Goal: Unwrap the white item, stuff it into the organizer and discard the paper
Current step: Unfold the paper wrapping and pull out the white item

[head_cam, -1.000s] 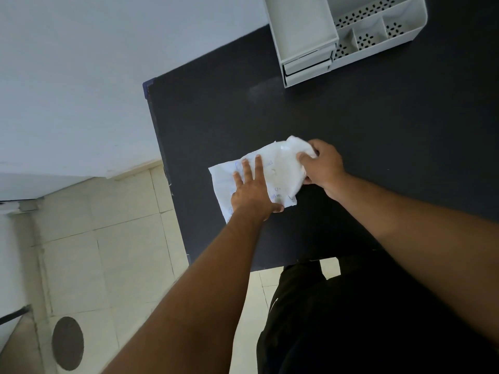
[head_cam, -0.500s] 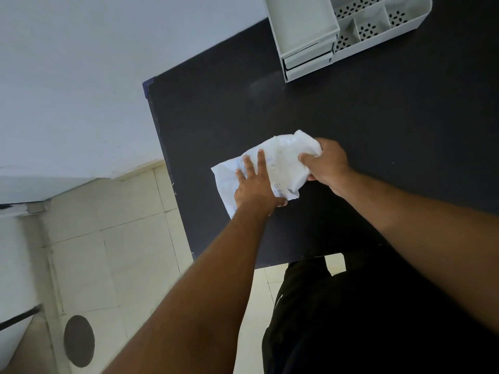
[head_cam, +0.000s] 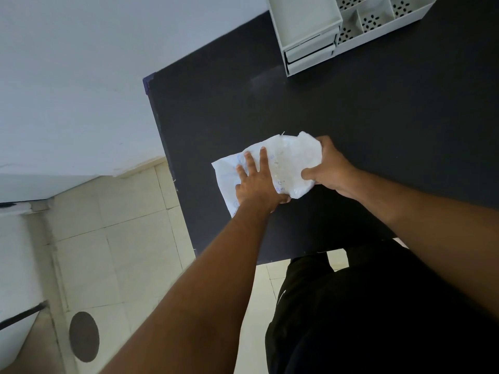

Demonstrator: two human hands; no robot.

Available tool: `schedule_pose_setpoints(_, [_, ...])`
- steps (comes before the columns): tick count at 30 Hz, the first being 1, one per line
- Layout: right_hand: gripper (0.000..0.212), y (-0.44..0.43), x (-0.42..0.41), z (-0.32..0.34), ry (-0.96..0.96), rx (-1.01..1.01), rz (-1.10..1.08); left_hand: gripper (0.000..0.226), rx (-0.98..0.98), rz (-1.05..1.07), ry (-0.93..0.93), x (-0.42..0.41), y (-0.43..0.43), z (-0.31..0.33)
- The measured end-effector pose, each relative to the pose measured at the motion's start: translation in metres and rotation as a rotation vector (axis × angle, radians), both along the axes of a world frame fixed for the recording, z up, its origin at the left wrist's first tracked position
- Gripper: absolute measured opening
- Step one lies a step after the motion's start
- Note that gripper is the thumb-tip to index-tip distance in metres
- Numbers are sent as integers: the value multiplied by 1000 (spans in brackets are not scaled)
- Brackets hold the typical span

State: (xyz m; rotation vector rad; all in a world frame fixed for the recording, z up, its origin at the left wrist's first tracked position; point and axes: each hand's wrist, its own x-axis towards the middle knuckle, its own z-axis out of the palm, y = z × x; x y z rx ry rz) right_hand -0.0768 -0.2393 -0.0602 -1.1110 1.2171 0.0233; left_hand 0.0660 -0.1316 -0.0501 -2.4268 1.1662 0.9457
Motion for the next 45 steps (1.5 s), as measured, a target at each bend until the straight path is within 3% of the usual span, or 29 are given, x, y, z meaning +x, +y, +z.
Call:
schedule_pose_setpoints(5, [66, 2, -6, 1, -267, 398, -289, 139, -17, 3, -26, 0, 1, -5])
schedule_pose_setpoints(8, [77, 10, -10, -1, -357, 470, -281, 141, -19, 25, -11, -1, 1, -6])
schedule_pose_setpoints(12, [91, 24, -1, 4, -206, 302, -248, 143, -19, 48, 1, -1, 0, -7])
schedule_pose_setpoints(18, [82, 21, 2, 5, -24, 56, -127, 144, -6, 42, 5, -1, -1, -5])
schedule_pose_setpoints(28, [102, 26, -2, 3, -74, -50, 17, 144, 8, 16, -9, 0, -2, -5])
schedule_pose_setpoints(32, [93, 23, -4, 1, -112, 6, -37, 143, 15, 4, -12, 0, -2, -5])
schedule_pose_setpoints(36, [68, 20, -7, -1, -151, 21, -126, 144, 10, 2, -8, 0, -2, -3])
schedule_pose_setpoints(42, [50, 6, -6, 2, -100, 150, -140, 147, -18, -90, -37, 2, -4, -3])
schedule_pose_setpoints(45, [37, 4, -3, 4, -59, 87, -193, 149, -23, -106, -8, 4, -6, -3])
